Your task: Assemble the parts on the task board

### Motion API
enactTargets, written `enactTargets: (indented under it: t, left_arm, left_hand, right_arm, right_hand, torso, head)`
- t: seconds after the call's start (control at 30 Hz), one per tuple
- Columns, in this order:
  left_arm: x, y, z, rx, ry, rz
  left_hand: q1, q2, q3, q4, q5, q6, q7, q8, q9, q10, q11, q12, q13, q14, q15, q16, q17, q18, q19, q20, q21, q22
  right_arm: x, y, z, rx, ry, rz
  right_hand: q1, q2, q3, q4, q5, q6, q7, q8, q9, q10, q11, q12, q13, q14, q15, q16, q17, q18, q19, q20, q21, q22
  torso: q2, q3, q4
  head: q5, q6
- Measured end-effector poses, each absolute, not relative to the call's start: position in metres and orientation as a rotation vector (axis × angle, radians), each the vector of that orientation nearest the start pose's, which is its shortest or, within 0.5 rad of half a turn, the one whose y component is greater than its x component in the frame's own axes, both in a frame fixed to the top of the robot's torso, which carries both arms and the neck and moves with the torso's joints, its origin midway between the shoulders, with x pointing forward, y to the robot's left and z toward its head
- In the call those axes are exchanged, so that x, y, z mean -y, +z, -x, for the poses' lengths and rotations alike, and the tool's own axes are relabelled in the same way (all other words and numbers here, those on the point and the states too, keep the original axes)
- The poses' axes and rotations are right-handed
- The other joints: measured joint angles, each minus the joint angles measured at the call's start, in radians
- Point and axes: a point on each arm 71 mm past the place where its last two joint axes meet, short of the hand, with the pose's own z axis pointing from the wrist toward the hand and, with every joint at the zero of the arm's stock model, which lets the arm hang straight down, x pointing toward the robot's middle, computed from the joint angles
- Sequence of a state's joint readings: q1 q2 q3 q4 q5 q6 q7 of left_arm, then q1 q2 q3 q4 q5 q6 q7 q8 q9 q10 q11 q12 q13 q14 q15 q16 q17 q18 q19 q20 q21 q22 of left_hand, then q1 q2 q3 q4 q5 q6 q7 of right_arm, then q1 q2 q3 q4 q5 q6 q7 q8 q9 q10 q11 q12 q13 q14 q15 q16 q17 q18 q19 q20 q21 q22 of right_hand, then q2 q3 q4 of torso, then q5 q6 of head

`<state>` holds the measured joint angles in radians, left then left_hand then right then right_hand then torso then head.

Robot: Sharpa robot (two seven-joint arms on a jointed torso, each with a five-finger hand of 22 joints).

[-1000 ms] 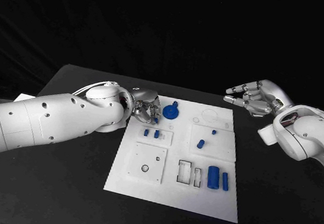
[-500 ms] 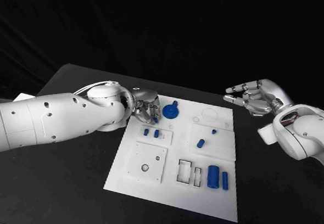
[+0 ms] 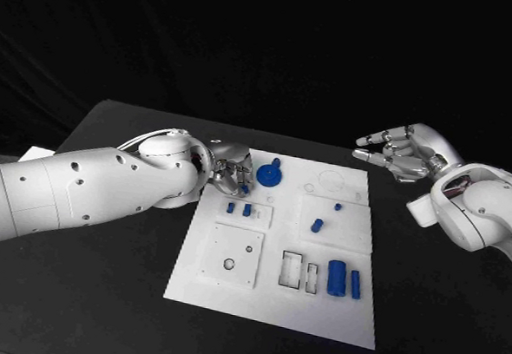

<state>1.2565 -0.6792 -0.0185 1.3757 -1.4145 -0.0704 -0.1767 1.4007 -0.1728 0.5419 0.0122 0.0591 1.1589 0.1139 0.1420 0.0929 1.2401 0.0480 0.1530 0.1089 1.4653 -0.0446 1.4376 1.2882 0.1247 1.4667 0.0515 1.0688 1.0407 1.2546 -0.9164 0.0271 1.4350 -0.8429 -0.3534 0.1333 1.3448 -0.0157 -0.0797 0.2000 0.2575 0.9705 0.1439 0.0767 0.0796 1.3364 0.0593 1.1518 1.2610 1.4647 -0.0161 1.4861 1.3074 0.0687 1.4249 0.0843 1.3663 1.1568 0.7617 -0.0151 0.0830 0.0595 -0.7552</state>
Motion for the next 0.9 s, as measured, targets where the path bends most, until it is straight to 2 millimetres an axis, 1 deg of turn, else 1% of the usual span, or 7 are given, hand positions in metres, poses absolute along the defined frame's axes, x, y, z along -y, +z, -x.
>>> enactTargets:
  t: [0.23, 0.3, 0.37, 0.57, 0.7, 0.83, 0.9]
  left_arm:
    - [-0.1586, -0.1741, -0.5206, -1.851, -0.594, -0.198]
    - [-0.1583, -0.1742, -0.5205, -1.851, -0.594, -0.199]
    - [-0.1579, -0.1743, -0.5204, -1.851, -0.595, -0.2]
    - [-0.157, -0.1752, -0.5199, -1.853, -0.596, -0.201]
    - [-0.1568, -0.1752, -0.5198, -1.853, -0.596, -0.202]
    - [-0.1567, -0.1751, -0.5198, -1.853, -0.595, -0.201]
    - [-0.1566, -0.1752, -0.5198, -1.853, -0.594, -0.201]
  left_hand:
    - [-0.004, 0.004, 0.0, 0.0, 0.0, 0.0, 0.0, -0.001, 0.0, 0.0, 0.0, 0.0, 0.0, 0.004, 0.004, 0.0, 0.0, 0.0, 0.0, 0.0, 0.0, 0.001]
    - [-0.004, 0.004, 0.0, 0.0, 0.0, 0.0, 0.0, -0.001, 0.0, 0.004, 0.004, 0.0, 0.001, 0.004, 0.004, 0.0, 0.0, 0.0, 0.0, 0.0, 0.0, 0.001]
    - [-0.004, 0.004, 0.0, 0.0, 0.0, 0.0, 0.0, -0.001, 0.0, 0.007, 0.0, 0.0, 0.001, 0.004, 0.004, 0.0, 0.0, 0.0, 0.0, 0.0, 0.0, 0.003]
    - [-0.004, 0.004, 0.0, 0.0, 0.0, 0.0, 0.0, -0.004, 0.001, 0.007, 0.0, -0.005, 0.003, 0.004, 0.004, 0.0, 0.0, 0.0, 0.0, 0.0, 0.0, 0.004]
    - [-0.011, -0.003, 0.0, 0.0, 0.0, 0.0, 0.0, -0.004, 0.001, 0.007, 0.0, -0.006, 0.004, 0.004, 0.004, 0.0, 0.002, 0.0, 0.0, 0.0, 0.0, 0.004]
    - [-0.016, 0.0, -0.002, -0.002, 0.0, 0.0, 0.0, -0.004, 0.001, 0.007, 0.0, -0.011, 0.004, 0.004, 0.004, 0.0, 0.002, 0.0, 0.0, 0.0, 0.0, 0.005]
    - [-0.02, -0.004, -0.003, -0.003, 0.0, 0.0, 0.0, -0.009, 0.001, 0.007, 0.0, -0.011, 0.004, 0.004, 0.004, 0.0, 0.001, 0.0, 0.0, 0.0, 0.0, 0.005]
  right_arm:
    - [0.2674, -0.1321, -0.5165, -1.518, 0.963, -0.388]
    - [0.2673, -0.1321, -0.5165, -1.518, 0.963, -0.388]
    - [0.2672, -0.1322, -0.5166, -1.518, 0.963, -0.388]
    - [0.267, -0.1322, -0.5167, -1.518, 0.963, -0.388]
    - [0.2668, -0.1323, -0.5168, -1.518, 0.964, -0.388]
    - [0.2668, -0.1325, -0.5168, -1.519, 0.964, -0.388]
    - [0.2668, -0.1325, -0.5168, -1.519, 0.964, -0.388]
  right_hand:
    - [0.0, 0.0, 0.0, 0.0, 0.0, 0.0, 0.0, 0.0, 0.0, 0.0, 0.0, 0.0, 0.0, 0.0, 0.0, 0.0, 0.001, 0.0, 0.0, 0.0, 0.0, 0.0]
    - [0.0, 0.0, 0.0, 0.0, 0.0, 0.0, 0.0, 0.0, 0.0, 0.0, 0.0, 0.0, 0.0, 0.0, 0.0, 0.0, 0.001, 0.0, 0.0, 0.0, 0.0, 0.0]
    - [0.0, 0.0, 0.0, 0.0, 0.0, 0.0, 0.0, 0.0, 0.0, 0.0, 0.0, 0.0, 0.0, 0.0, 0.0, 0.0, 0.001, 0.0, 0.0, 0.0, 0.0, 0.0]
    - [0.0, 0.0, 0.0, 0.0, 0.0, 0.0, 0.0, 0.0, 0.0, 0.0, 0.0, 0.0, 0.0, 0.0, 0.0, 0.0, 0.001, 0.0, 0.0, 0.0, 0.0, 0.0]
    - [0.0, 0.0, 0.0, 0.0, 0.0, 0.0, 0.0, 0.0, 0.0, 0.0, 0.0, 0.0, 0.0, 0.0, 0.0, 0.0, 0.001, 0.0, 0.0, 0.0, 0.0, 0.0]
    - [0.0, 0.0, 0.0, 0.0, 0.0, 0.0, 0.0, 0.0, 0.0, 0.0, 0.0, 0.0, 0.0, 0.0, 0.0, 0.0, 0.001, 0.0, 0.0, 0.0, 0.0, 0.0]
    - [0.0, 0.0, 0.0, 0.0, 0.0, 0.0, 0.0, 0.0, 0.0, 0.0, 0.0, 0.0, 0.0, 0.0, 0.0, 0.0, 0.0, 0.0, 0.0, 0.0, 0.0, 0.0]
  torso:
    - [0.0, 0.0006, -0.0004]
    - [0.0, 0.0006, -0.0007]
    - [0.0, 0.0007, -0.0009]
    - [0.0, 0.001, -0.0007]
    - [0.0, 0.001, -0.0005]
    - [0.0, 0.001, -0.0004]
    - [0.0, 0.001, -0.0004]
  head:
    - [0.0, 0.0]
    - [0.0, 0.0]
    - [0.0, 0.0]
    - [0.0, 0.0]
    - [0.0, 0.0]
    - [0.0, -0.001]
    - [0.0, -0.002]
